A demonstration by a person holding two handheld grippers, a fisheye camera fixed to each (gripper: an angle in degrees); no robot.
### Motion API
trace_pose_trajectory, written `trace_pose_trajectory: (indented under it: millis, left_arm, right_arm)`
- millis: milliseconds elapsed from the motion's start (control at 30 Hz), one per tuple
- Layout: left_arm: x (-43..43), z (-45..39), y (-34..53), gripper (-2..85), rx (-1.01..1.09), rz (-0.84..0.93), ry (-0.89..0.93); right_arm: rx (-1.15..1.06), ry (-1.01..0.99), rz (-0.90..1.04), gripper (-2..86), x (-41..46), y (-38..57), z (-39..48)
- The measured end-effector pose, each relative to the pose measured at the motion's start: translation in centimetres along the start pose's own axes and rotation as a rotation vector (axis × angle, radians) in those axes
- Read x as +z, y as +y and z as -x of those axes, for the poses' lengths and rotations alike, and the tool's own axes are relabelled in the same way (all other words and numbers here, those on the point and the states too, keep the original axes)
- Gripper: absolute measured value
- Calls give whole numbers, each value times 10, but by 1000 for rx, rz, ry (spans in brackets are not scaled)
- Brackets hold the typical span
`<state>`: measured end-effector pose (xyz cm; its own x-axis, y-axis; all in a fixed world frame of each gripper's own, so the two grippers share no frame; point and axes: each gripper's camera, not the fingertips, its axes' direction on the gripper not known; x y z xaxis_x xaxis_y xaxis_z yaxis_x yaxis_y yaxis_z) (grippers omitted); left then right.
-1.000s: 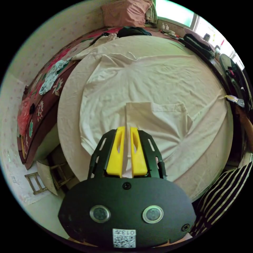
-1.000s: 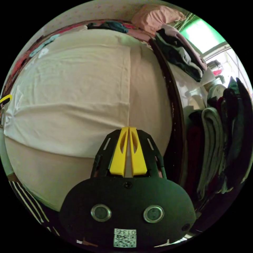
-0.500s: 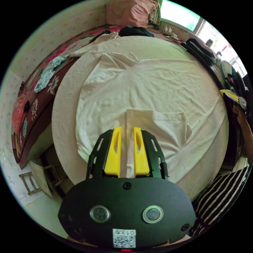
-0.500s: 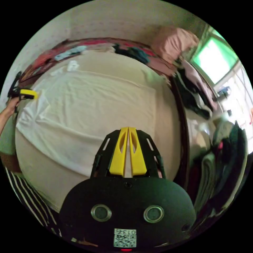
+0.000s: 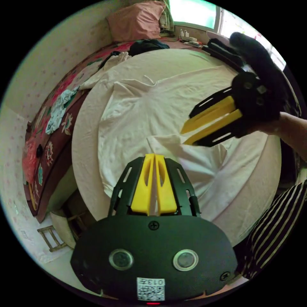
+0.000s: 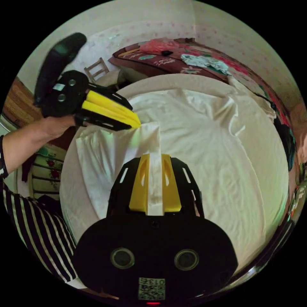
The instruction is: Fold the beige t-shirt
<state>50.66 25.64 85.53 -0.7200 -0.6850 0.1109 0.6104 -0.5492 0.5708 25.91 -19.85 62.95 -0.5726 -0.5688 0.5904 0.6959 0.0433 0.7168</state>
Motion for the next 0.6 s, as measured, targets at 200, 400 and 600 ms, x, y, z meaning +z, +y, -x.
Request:
trace_pose_trajectory:
  millis: [200, 400, 600]
  left_arm:
    - [-29, -22, 20, -2, 83, -123, -24]
    - [-50, -73, 47, -2, 217, -213, -97]
    - [-32, -155, 84, 0, 349, -190, -202]
  right_arm:
    - [-71, 31, 74, 33, 16, -16, 9]
    - [-81, 59, -41, 11, -25, 16, 20]
    - [7, 165, -90, 6, -47, 84, 42]
